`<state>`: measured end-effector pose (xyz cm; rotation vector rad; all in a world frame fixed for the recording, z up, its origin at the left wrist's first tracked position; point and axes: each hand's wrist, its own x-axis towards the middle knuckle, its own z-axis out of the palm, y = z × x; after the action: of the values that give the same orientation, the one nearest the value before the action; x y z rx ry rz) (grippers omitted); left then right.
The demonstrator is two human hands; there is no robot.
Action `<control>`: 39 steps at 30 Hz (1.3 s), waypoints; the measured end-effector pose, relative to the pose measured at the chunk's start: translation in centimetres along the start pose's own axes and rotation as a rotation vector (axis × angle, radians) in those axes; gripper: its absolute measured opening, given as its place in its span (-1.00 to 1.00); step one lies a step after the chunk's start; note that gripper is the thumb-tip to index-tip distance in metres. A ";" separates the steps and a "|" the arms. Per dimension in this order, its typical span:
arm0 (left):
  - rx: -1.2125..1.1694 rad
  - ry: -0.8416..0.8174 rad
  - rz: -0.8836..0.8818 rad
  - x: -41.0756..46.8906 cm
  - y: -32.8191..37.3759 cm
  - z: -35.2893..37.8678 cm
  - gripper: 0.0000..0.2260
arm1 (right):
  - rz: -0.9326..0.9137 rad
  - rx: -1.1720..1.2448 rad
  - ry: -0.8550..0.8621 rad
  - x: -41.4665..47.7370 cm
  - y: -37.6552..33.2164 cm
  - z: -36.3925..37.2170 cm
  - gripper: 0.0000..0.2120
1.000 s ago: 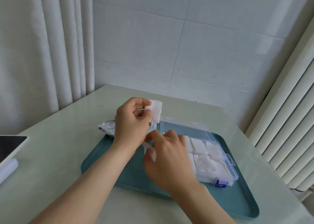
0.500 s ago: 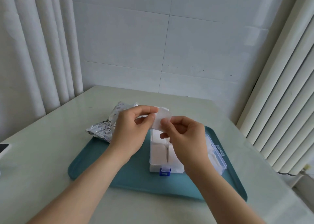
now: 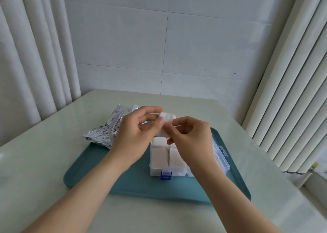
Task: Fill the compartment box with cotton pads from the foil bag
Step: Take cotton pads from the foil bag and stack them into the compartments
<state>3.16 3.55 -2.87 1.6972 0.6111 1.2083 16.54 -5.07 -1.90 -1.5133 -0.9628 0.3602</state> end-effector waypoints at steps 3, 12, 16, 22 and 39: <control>-0.004 0.011 0.001 -0.1 0.1 0.0 -0.73 | -0.006 -0.070 0.010 0.2 0.0 0.0 -0.69; 0.407 0.275 0.260 0.3 -0.4 -0.7 -0.80 | 0.179 -0.183 -0.308 0.6 -1.1 -2.2 -0.82; 0.665 0.311 0.323 0.9 -2.2 -1.8 -0.77 | 0.178 -0.335 -0.347 0.3 -0.8 -1.9 -0.69; 0.820 0.168 0.175 1.4 -4.6 -2.3 -0.75 | 0.036 -0.499 -0.311 -0.3 0.0 -0.4 -0.78; 0.838 0.286 0.080 1.2 -2.1 -3.6 -0.75 | -0.365 -0.675 -0.185 -1.5 0.5 1.4 -0.87</control>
<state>0.59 6.94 -3.90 2.2485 1.3757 1.3618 14.86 -5.21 -3.10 -1.8695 -1.5837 -0.1104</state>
